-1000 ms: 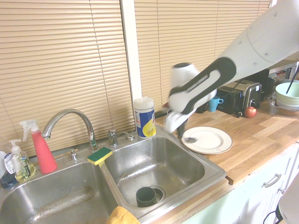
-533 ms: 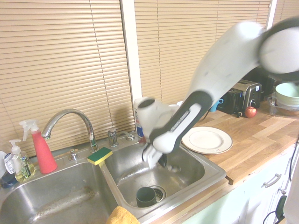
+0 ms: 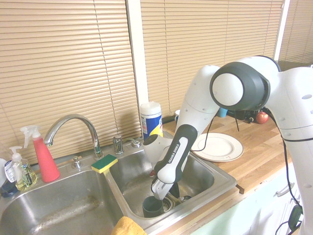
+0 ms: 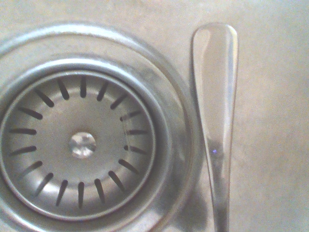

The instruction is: Put the spoon into the sink

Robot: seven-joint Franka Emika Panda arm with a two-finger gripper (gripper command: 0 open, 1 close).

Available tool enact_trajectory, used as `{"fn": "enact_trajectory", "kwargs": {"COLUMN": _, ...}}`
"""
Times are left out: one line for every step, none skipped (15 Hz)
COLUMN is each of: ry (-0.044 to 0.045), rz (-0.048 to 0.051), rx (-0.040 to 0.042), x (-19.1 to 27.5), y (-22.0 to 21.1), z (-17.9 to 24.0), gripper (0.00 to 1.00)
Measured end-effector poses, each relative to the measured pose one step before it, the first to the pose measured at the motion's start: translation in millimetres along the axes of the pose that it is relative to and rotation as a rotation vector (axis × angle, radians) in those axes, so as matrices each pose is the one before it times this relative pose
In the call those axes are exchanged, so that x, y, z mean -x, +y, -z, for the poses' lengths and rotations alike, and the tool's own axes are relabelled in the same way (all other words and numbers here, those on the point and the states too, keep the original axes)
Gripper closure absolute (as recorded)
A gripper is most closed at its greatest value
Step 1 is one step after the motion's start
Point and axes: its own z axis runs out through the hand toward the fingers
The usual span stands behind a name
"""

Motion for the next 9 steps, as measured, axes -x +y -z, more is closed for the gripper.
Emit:
{"fn": "enact_trajectory", "kwargs": {"ry": -0.00291, "rz": -0.00259, "rx": 0.00092, "x": -1.14, "y": 1.37, "z": -0.33, "gripper": 0.0}}
{"fn": "enact_trajectory", "kwargs": {"ry": -0.00233, "rz": -0.00179, "rx": -0.00023, "x": -1.27, "y": 1.07, "z": -0.06, "gripper": 0.0}}
{"fn": "enact_trajectory", "kwargs": {"ry": -0.00136, "rz": 0.00303, "rx": 0.00009, "x": -0.66, "y": 0.68, "z": 0.32, "gripper": 0.0}}
{"fn": "enact_trajectory", "kwargs": {"ry": 0.00167, "rz": 0.00463, "rx": 0.00005, "x": -0.95, "y": 0.89, "z": 1.63, "gripper": 0.0}}
{"fn": "enact_trajectory", "kwargs": {"ry": 0.00332, "rz": 0.00391, "rx": -0.00162, "x": -1.24, "y": 0.9, "z": 2.7, "gripper": 0.0}}
{"fn": "enact_trajectory", "kwargs": {"ry": 0.00395, "rz": 0.00164, "rx": -0.00235, "x": -1.23, "y": 0.93, "z": 4.12, "gripper": 0.0}}
{"fn": "enact_trajectory", "kwargs": {"ry": 0.00687, "rz": 0.00132, "rx": -0.00432, "x": -0.87, "y": 1.47, "z": 6.71, "gripper": 0.0}}
{"fn": "enact_trajectory", "kwargs": {"ry": 0.01011, "rz": 0.0025, "rx": -0.00734, "x": 0.64, "y": 1.95, "z": 9.16, "gripper": 0.0}}
{"fn": "enact_trajectory", "kwargs": {"ry": 0.01797, "rz": 0.0069, "rx": -0.00968, "x": 3.28, "y": 2.78, "z": 13.17, "gripper": 0.0}}
